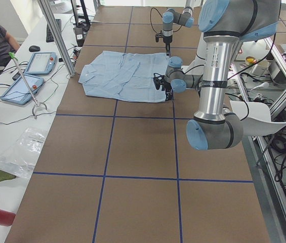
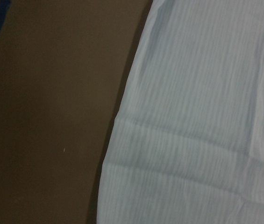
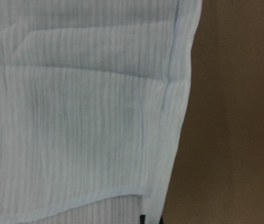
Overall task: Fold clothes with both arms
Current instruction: 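Lower both grippers to the hem corners nearest the robot and grasp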
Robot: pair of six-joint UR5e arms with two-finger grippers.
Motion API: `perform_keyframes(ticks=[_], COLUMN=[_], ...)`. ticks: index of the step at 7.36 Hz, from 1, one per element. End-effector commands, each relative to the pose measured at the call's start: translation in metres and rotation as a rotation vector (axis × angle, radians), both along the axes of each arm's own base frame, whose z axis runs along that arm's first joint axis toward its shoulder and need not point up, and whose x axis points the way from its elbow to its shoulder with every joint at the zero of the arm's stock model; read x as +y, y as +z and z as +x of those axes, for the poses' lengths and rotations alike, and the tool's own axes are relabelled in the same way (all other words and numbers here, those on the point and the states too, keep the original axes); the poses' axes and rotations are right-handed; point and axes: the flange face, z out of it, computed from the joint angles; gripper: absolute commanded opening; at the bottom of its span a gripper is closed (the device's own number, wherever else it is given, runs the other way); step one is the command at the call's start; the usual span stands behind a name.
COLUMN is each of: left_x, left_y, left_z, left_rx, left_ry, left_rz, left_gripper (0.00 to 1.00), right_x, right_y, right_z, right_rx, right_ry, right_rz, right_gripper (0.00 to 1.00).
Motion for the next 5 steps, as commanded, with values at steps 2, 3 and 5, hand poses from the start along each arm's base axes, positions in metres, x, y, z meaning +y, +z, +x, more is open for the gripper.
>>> perform_keyframes(ticks=[2, 3, 5], left_x=[0.0074, 0.0087, 0.0063], left_y=[0.0036, 0.0057, 0.0094], left_z=[0.0076, 0.0094, 0.0154], left_rx=[-0.028, -0.032, -0.041], left_ry=[0.011, 0.015, 0.012], left_rz=[-0.017, -0.019, -0.020], left_gripper=[0.81, 0.75, 0.63], right_x=[-0.0016, -0.0031, -0.0032], right_y=[-0.0027, -0.0020, -0.0013], right_z=[0.0030, 0.0035, 0.0041], right_rx=[-0.007, -0.005, -0.005], right_ry=[0.003, 0.006, 0.005], right_rz=[-0.004, -0.005, -0.008], right_gripper=[0.00, 0.00, 0.00])
